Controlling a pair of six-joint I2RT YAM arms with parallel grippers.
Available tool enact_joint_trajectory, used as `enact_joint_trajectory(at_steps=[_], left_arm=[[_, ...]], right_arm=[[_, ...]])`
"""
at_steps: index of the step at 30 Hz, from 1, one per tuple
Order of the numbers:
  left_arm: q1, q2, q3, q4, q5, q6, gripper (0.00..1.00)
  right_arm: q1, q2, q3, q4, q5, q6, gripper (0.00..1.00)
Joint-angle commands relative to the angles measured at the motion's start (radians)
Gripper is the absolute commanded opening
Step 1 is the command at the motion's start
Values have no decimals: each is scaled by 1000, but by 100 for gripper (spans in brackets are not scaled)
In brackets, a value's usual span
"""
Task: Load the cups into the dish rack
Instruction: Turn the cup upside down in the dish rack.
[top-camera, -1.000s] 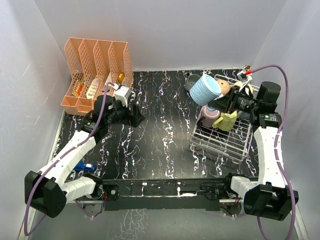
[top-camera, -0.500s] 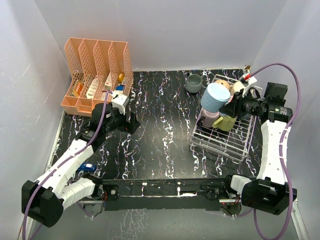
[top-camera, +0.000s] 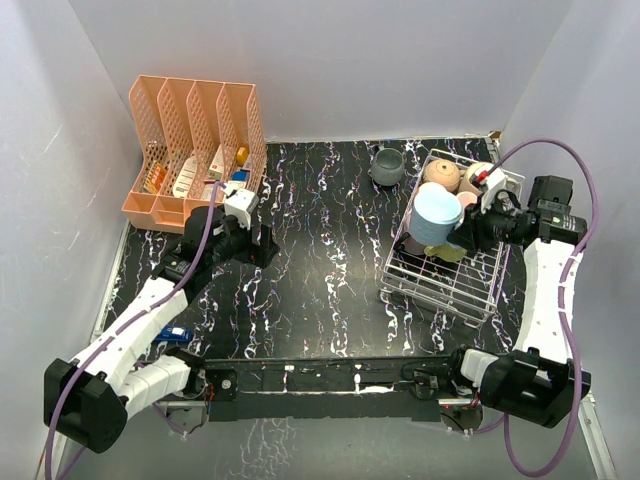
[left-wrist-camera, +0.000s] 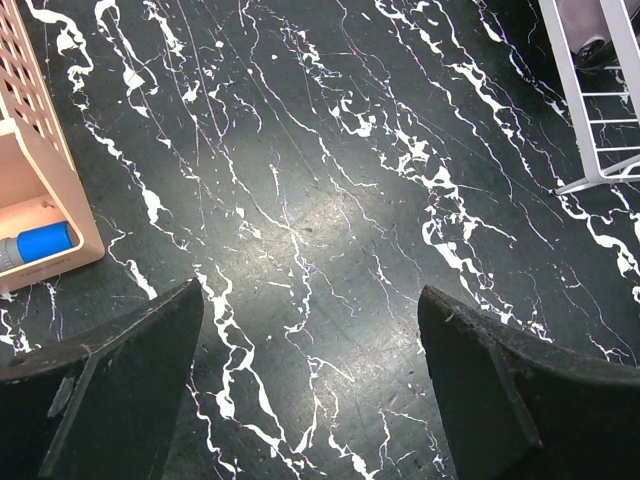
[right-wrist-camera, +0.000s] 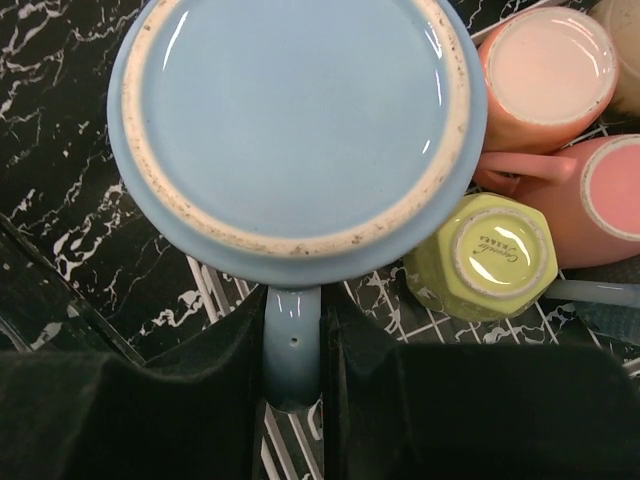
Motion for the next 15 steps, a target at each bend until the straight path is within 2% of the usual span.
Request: enact_joint_trajectory(at_steps=[1,15], left_arm=[[3,7,-4,-13,-5,12,87],[3,19,-4,-15,-6,14,87]], right_arm=[[-12,-29,-37,25,-60,-170,8],[-12,-33,-169,28,-70,-330,8]])
